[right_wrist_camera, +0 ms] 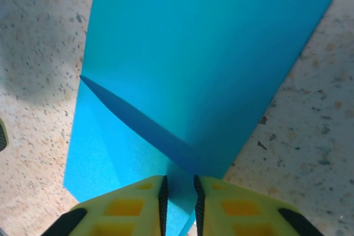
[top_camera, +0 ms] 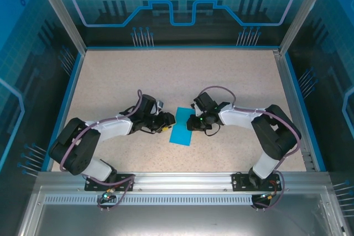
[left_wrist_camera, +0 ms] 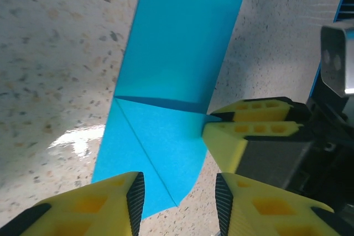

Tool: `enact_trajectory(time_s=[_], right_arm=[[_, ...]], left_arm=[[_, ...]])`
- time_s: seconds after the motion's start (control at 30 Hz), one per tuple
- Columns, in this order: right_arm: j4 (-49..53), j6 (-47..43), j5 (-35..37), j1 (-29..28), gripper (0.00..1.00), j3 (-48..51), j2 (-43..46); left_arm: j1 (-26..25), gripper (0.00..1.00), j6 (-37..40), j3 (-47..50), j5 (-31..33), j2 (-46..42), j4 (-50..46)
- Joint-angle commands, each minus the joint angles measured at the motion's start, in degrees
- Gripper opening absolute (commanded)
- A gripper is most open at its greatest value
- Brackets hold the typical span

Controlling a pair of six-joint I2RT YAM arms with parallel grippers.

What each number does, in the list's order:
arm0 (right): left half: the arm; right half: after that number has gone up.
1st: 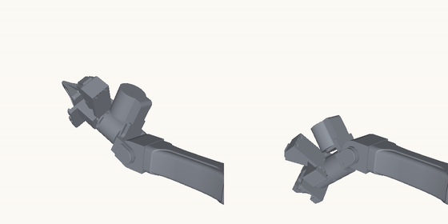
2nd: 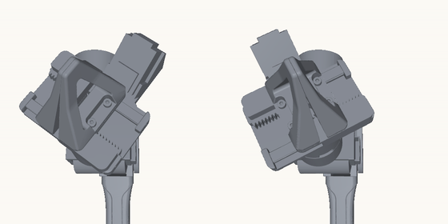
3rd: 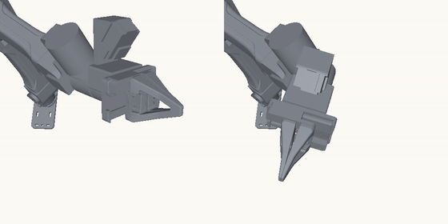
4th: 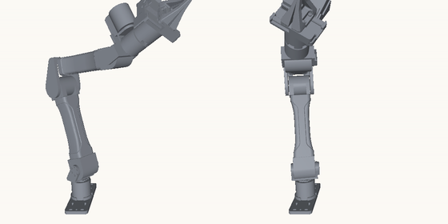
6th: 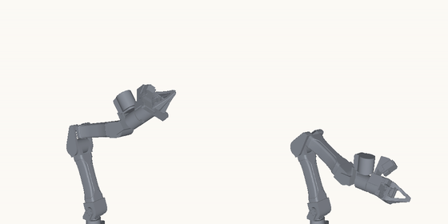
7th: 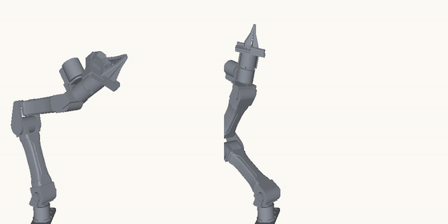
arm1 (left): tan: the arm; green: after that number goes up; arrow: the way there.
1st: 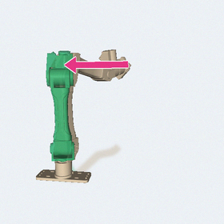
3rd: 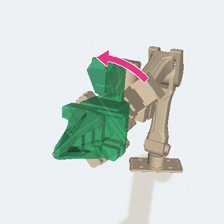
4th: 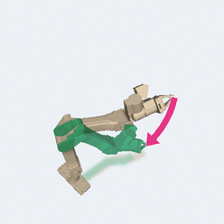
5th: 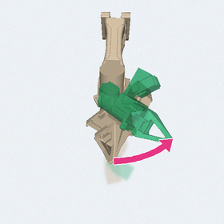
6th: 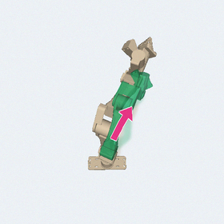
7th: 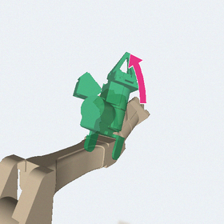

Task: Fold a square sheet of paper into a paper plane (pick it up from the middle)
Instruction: Fold the triangle a second time at the center of the table, then turn over the paper at the center of the table.

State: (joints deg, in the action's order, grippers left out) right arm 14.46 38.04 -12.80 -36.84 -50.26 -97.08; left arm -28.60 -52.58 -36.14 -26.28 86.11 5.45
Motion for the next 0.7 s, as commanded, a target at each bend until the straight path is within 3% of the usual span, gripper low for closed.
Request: enact_trajectory(time_s=[0.0, 0.67], right_arm=[[-2.4, 0.3, -2.2, 1.5, 0.17, -0.5, -0.6], [-3.4, 1.2, -2.1, 2.8, 0.13, 2.4, -0.2]], left_arm=[[-0.8, 0.41, -1.6, 0.4, -2.3, 1.7, 2.9], [-2.8, 0.39, 0.1, -5.0, -4.3, 9.3, 3.3]])
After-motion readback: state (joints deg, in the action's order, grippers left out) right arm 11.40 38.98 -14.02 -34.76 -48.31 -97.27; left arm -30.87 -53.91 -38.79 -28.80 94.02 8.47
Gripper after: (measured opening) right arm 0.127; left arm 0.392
